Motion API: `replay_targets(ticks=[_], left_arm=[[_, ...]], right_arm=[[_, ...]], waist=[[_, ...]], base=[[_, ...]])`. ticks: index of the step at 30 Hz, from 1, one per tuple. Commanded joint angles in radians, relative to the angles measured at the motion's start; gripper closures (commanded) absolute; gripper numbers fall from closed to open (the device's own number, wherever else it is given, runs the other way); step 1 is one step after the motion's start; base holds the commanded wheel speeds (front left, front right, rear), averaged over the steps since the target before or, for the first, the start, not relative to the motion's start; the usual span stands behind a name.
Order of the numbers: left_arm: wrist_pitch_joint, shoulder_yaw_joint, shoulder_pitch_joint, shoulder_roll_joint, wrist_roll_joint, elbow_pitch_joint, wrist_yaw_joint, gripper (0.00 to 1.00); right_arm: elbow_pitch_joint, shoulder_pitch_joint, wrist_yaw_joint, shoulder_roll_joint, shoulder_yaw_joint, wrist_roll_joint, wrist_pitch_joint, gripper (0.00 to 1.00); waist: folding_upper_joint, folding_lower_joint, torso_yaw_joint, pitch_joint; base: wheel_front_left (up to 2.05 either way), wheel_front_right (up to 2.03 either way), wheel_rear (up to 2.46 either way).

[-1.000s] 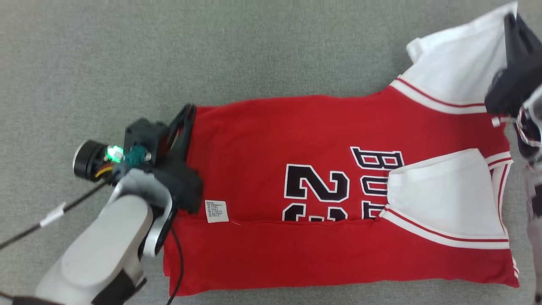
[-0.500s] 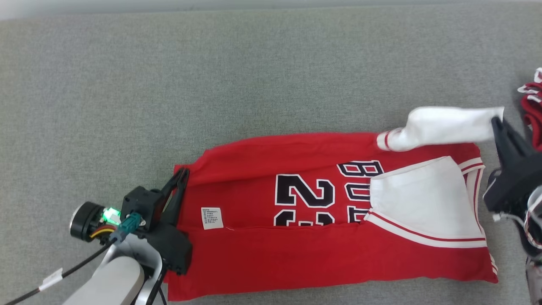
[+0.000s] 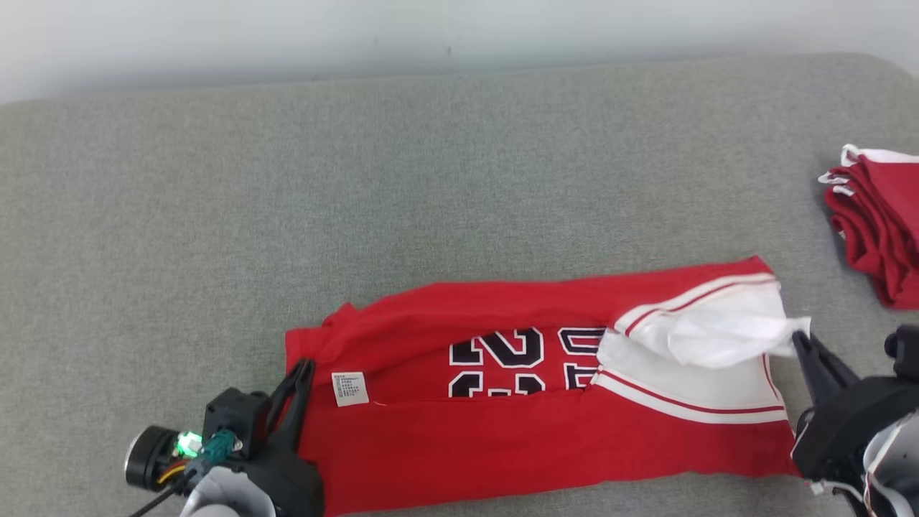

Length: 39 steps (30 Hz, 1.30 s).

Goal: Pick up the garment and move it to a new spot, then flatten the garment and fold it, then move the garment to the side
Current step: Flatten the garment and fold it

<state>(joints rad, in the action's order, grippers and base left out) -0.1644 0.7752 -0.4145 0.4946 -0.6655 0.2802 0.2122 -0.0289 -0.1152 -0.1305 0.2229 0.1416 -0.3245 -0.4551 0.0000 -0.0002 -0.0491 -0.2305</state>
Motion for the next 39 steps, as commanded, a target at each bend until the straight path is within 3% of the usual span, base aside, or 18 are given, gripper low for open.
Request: replay_targets(ticks=[1,7,17,19,20,21,27,32,33,39], left_arm=[[-0.009,-0.005,0.024,-0.002,-0.008,0.002,0.008,1.00],[-0.026,-0.015,0.070,-0.009,-0.039,0.018,0.018,1.00],[-0.046,-0.033,0.115,-0.018,-0.067,0.036,0.036,0.96],[-0.047,-0.034,0.121,-0.023,-0.075,0.041,0.038,0.02],[-0.048,-0.035,0.126,-0.025,-0.076,0.044,0.039,0.00],[-0.051,-0.038,0.129,-0.027,-0.080,0.047,0.042,0.00],[-0.086,-0.083,0.168,-0.048,-0.103,0.055,0.057,0.00],[-0.101,-0.193,0.219,-0.080,-0.079,-0.005,0.051,0.00],[-0.101,-0.268,0.258,-0.103,-0.031,-0.060,0.033,0.00],[-0.100,-0.475,0.384,-0.198,0.103,-0.173,-0.052,0.00]], right_arm=[[-0.012,0.025,0.000,-0.009,0.007,-0.007,-0.003,1.00],[-0.037,0.098,0.000,-0.038,0.010,-0.026,-0.015,1.00],[0.017,0.120,0.000,-0.034,-0.028,-0.023,0.003,1.00],[0.036,0.115,0.000,-0.031,-0.043,-0.025,0.006,0.62],[0.045,0.116,0.000,-0.031,-0.048,-0.028,0.003,0.41],[0.050,0.117,0.000,-0.031,-0.053,-0.026,0.003,0.00],[0.062,0.131,0.000,-0.040,-0.058,-0.029,0.025,0.00],[0.043,0.143,0.000,-0.044,-0.037,-0.035,0.041,0.00],[0.032,0.145,0.000,-0.044,-0.024,-0.038,0.043,0.00],[0.049,0.125,0.000,-0.049,0.013,-0.050,0.025,0.00]], waist=[[0.0000,0.0002,-0.013,0.028],[0.0000,0.0002,-0.025,0.055],[0.0000,0.0002,-0.037,0.066],[0.0000,0.0002,-0.037,0.068],[0.0000,0.0002,-0.038,0.069],[0.0000,0.0002,-0.039,0.071],[0.0000,0.0002,-0.042,0.097],[0.0000,0.0002,-0.040,0.129],[0.0000,0.0002,-0.038,0.141],[0.0000,0.0002,-0.034,0.168]], base=[[0.00,0.00,0.00],[0.00,0.00,0.00],[0.00,0.00,0.00],[0.00,0.00,0.00],[0.00,0.00,0.00],[0.00,0.00,0.00],[0.00,0.00,0.00],[0.00,0.00,0.00],[0.00,0.00,0.00],[0.00,0.00,0.00]])
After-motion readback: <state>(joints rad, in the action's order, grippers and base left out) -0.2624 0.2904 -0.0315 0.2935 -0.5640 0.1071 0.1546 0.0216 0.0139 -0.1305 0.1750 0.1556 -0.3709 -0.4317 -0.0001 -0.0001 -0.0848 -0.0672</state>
